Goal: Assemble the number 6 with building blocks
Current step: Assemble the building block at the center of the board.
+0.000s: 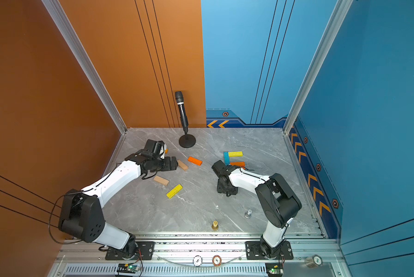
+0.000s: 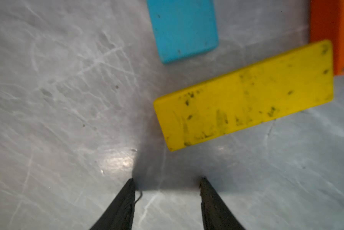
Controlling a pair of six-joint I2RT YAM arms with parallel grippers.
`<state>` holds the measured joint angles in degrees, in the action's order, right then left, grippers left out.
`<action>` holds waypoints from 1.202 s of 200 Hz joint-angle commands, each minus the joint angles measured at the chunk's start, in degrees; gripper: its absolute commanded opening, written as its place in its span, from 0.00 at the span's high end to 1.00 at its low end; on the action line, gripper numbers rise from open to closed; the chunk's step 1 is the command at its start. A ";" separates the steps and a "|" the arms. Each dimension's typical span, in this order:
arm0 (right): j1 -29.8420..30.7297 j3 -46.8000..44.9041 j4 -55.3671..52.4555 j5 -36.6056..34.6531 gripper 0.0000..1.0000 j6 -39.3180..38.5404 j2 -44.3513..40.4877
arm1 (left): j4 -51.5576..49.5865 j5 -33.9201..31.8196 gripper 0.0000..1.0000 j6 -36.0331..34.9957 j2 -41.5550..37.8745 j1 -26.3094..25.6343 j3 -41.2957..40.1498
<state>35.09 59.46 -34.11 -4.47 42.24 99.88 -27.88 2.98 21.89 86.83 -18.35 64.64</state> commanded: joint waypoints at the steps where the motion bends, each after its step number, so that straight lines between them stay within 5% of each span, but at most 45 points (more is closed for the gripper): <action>1: -0.20 2.73 0.87 0.49 0.48 0.04 2.25 | -0.13 -0.87 0.02 -1.15 -0.25 -0.28 1.63; 240: -4.85 1.58 -3.33 -5.70 0.48 -3.53 1.57 | -0.07 -0.69 0.02 -1.24 0.43 -0.19 1.80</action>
<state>31.07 63.07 -34.04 -7.40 39.20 103.04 -27.88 2.98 21.89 86.83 -18.35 64.64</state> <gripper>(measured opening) 0.521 0.976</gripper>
